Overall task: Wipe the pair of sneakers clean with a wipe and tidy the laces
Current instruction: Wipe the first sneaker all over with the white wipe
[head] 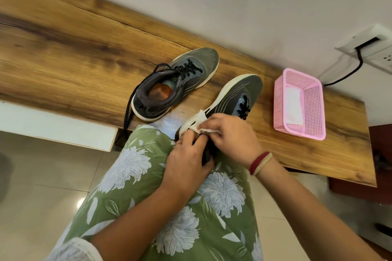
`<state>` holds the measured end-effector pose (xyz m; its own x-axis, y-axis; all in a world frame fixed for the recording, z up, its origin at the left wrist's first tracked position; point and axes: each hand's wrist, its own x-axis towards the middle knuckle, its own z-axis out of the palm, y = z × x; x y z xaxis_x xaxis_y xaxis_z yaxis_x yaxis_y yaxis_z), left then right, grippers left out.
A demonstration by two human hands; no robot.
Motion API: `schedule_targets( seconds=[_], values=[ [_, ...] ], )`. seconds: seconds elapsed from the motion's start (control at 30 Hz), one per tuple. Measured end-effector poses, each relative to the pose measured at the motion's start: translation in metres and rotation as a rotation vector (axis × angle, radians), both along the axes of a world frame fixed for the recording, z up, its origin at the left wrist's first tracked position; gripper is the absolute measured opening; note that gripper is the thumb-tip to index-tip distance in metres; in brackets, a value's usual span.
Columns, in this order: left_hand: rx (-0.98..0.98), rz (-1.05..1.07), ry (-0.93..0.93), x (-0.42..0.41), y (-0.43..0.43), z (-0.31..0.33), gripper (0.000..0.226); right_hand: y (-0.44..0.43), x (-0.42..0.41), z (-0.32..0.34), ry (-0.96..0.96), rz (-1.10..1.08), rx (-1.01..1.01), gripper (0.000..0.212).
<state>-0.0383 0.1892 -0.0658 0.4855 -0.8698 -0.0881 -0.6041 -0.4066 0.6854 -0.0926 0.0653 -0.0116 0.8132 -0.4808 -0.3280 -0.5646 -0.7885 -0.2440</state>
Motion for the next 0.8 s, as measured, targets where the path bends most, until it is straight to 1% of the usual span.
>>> schedule_targets(
  seconds=[0.03, 0.1, 0.13, 0.17, 0.2, 0.27, 0.3, 0.37, 0.47, 0.5, 0.57, 0.63, 0.67, 0.73, 0.8],
  values=[
    [-0.01, 0.0, -0.007, 0.0, -0.001, 0.0, 0.044, -0.008, -0.002, 0.001, 0.02, 0.006, -0.05, 0.028],
    [-0.022, 0.001, -0.027, 0.0, -0.001, -0.001, 0.047, -0.023, -0.005, -0.001, 0.039, -0.06, -0.183, 0.026],
    [-0.024, 0.0, -0.037, 0.001, -0.001, -0.001, 0.049, -0.027, -0.003, -0.003, 0.028, -0.109, -0.228, 0.025],
    [-0.021, -0.002, -0.039, 0.0, -0.001, -0.001, 0.049, -0.027, 0.001, -0.006, 0.009, -0.139, -0.231, 0.025],
    [-0.014, -0.005, -0.033, 0.0, -0.001, -0.001, 0.048, -0.023, 0.005, -0.007, -0.004, -0.134, -0.185, 0.025],
    [-0.001, -0.005, -0.015, -0.001, -0.001, -0.001, 0.041, -0.01, 0.01, -0.009, -0.009, -0.02, -0.04, 0.025],
    [-0.001, -0.003, -0.018, -0.001, -0.001, 0.0, 0.038, -0.006, 0.008, -0.006, 0.0, 0.044, 0.0, 0.024],
    [-0.01, 0.001, -0.025, -0.001, -0.001, 0.0, 0.039, -0.014, 0.002, 0.0, 0.022, 0.084, -0.028, 0.023],
    [-0.024, 0.003, -0.03, 0.0, -0.001, -0.001, 0.047, -0.037, -0.003, -0.004, 0.038, -0.037, -0.194, 0.024],
    [-0.024, 0.002, -0.029, 0.0, -0.001, -0.001, 0.048, -0.04, -0.001, -0.006, 0.021, -0.073, -0.202, 0.024],
    [-0.021, 0.001, -0.026, 0.0, -0.001, -0.001, 0.047, -0.033, 0.008, -0.009, -0.019, -0.058, -0.095, 0.024],
    [-0.017, 0.007, -0.024, 0.0, -0.001, -0.001, 0.04, -0.02, 0.009, -0.007, -0.026, 0.06, 0.028, 0.021],
    [-0.015, 0.011, -0.021, 0.0, -0.001, -0.001, 0.037, -0.019, 0.006, -0.004, -0.017, 0.11, 0.052, 0.02],
    [-0.014, 0.011, -0.023, 0.0, -0.002, -0.002, 0.041, -0.027, -0.003, 0.001, 0.0, 0.1, 0.02, 0.021],
    [-0.014, 0.002, -0.028, 0.001, -0.001, -0.002, 0.046, -0.039, -0.009, -0.002, -0.016, -0.038, -0.047, 0.02]
  ],
)
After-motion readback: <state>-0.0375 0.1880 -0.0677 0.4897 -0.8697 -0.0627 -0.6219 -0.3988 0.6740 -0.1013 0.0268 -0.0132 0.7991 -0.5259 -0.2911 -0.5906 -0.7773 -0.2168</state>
